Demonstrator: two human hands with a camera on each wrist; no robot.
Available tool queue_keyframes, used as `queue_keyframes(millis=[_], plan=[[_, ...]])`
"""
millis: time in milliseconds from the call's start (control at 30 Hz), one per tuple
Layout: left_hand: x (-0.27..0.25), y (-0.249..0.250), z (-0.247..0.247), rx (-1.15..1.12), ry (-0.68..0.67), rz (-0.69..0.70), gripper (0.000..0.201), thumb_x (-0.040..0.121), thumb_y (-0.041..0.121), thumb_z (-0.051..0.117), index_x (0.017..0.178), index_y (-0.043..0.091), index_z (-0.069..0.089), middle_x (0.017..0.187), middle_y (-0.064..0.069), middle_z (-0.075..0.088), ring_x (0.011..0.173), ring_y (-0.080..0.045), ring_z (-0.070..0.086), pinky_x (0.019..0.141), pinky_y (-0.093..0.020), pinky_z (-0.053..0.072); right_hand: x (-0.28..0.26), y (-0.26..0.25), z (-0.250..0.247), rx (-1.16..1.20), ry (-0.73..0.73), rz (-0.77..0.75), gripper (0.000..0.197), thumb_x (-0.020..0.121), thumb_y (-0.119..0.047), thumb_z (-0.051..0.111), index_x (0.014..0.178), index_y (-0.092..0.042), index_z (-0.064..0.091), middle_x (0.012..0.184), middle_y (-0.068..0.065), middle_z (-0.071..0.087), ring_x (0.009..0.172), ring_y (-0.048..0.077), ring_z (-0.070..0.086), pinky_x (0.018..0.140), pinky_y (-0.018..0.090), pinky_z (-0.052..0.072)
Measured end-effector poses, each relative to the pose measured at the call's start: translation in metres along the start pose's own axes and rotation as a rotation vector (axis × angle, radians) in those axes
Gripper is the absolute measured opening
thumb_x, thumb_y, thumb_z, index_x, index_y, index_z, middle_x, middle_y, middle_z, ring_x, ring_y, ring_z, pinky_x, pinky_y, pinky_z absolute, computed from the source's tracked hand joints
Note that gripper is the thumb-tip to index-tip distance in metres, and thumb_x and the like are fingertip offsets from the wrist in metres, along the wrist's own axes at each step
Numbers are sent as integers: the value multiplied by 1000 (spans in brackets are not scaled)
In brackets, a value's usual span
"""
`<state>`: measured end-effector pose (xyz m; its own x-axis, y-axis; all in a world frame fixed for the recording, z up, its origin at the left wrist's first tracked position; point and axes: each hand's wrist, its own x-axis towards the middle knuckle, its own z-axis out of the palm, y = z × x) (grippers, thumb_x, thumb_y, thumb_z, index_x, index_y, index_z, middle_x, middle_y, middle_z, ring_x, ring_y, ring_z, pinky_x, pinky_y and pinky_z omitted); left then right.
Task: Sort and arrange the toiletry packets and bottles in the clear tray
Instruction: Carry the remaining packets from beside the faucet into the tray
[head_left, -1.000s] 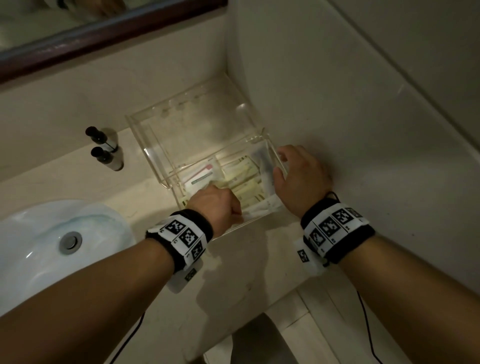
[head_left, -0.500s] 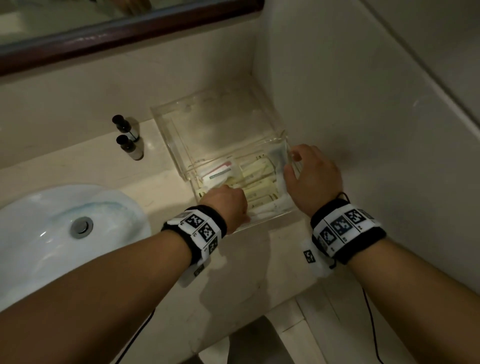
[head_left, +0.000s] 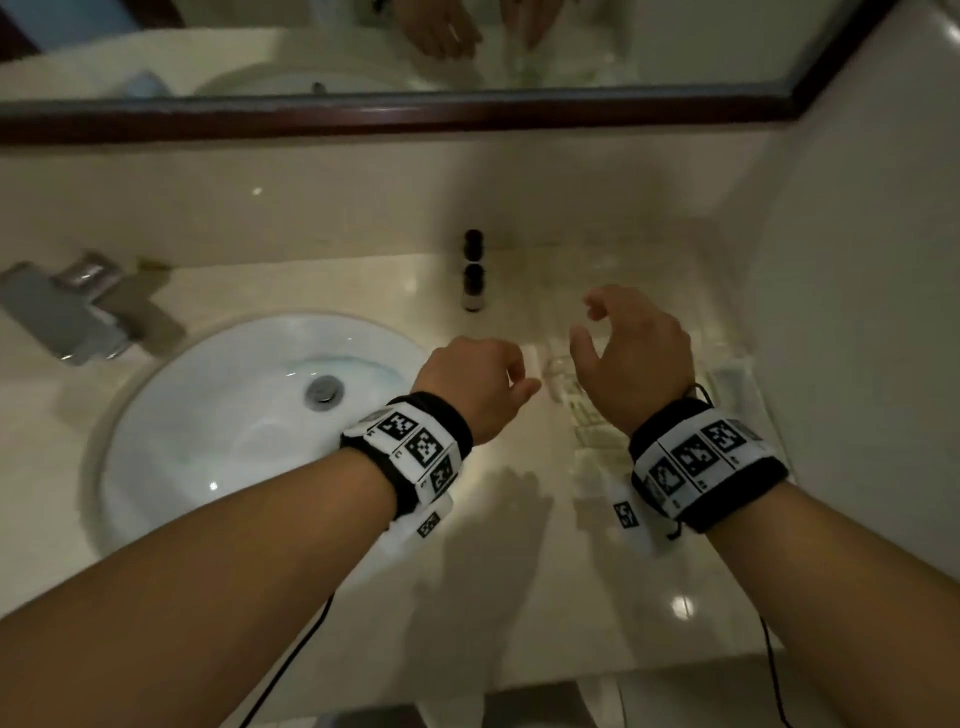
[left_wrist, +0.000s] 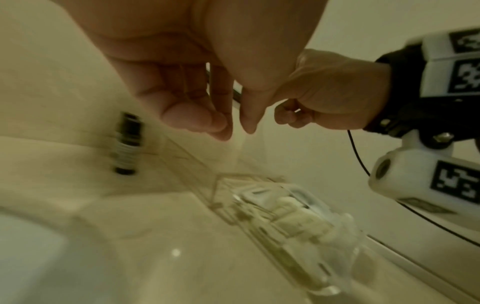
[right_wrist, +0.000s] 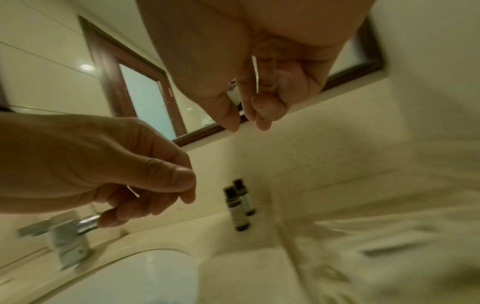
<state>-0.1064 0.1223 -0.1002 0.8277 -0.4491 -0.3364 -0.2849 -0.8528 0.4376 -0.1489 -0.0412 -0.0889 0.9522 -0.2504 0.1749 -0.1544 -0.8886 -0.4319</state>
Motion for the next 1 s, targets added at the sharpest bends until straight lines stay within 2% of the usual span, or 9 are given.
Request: queue_keyframes(millis=[133,200,333,433,533,633,733,867,1000], plan=[[-33,-78,-42,-67,114,-150,25,90,57,55,82,33,59,89,1,70,82,-21,64,79,-38,55,16,-84,31,26,-61,-131,29,85,-25,63,112,-14,62,105,4,66,89,27,63,74,33,45],[-56,-118,-64,-80,156,-214,27,92,56,53,87,30,62,89,2,69,84,-21,63,80,-37,55,20,-130,49,49,-87,-209,28,86,-24,64,110,-13,62,102,4,67,88,26,63,72,29,41],[-104,-199,-100,-118,260,-339,27,94,51,54,91,27,65,91,3,69,86,-19,62,80,-36,53,18,-222,89,118,-114,-380,27,85,-25,65,109,-13,63,96,1,66,85,23,62,72,30,44],[-140,-259,-116,-161,340,-435,26,93,50,56,89,26,66,94,2,71,89,-21,63,83,-37,54,9,-286,119,168,-155,-475,27,83,-26,66,108,-15,64,93,-1,67,79,22,63,69,28,44],[-175,-318,-126,-185,379,-538,26,93,49,55,88,26,66,95,1,71,91,-24,63,83,-36,52,-3,-348,149,207,-176,-566,25,80,-22,69,103,-12,66,88,1,69,77,28,65,67,34,50],[-205,-381,-133,-207,431,-643,26,94,46,56,95,23,68,98,1,71,92,-25,63,82,-34,51,-13,-402,175,215,-200,-646,21,79,-20,69,99,-12,67,85,2,69,72,28,65,64,32,50],[-228,-443,-141,-214,491,-757,26,94,44,56,103,23,68,109,1,70,100,-24,63,85,-32,49,-19,-440,197,200,-275,-669,19,83,-24,66,99,-15,66,87,-1,67,75,24,64,66,26,42],[-235,-514,-149,-249,517,-885,28,93,41,59,111,21,67,118,-3,68,107,-27,62,89,-34,49,-19,-459,212,210,-354,-664,21,83,-25,65,102,-17,62,90,-5,64,77,17,61,70,30,47],[-222,-558,-149,-303,539,-955,32,91,38,64,116,18,67,123,-10,65,108,-33,62,89,-37,51,-10,-454,216,136,-303,-644,16,81,-23,66,95,-17,62,83,-7,60,65,9,43,64,27,40]])
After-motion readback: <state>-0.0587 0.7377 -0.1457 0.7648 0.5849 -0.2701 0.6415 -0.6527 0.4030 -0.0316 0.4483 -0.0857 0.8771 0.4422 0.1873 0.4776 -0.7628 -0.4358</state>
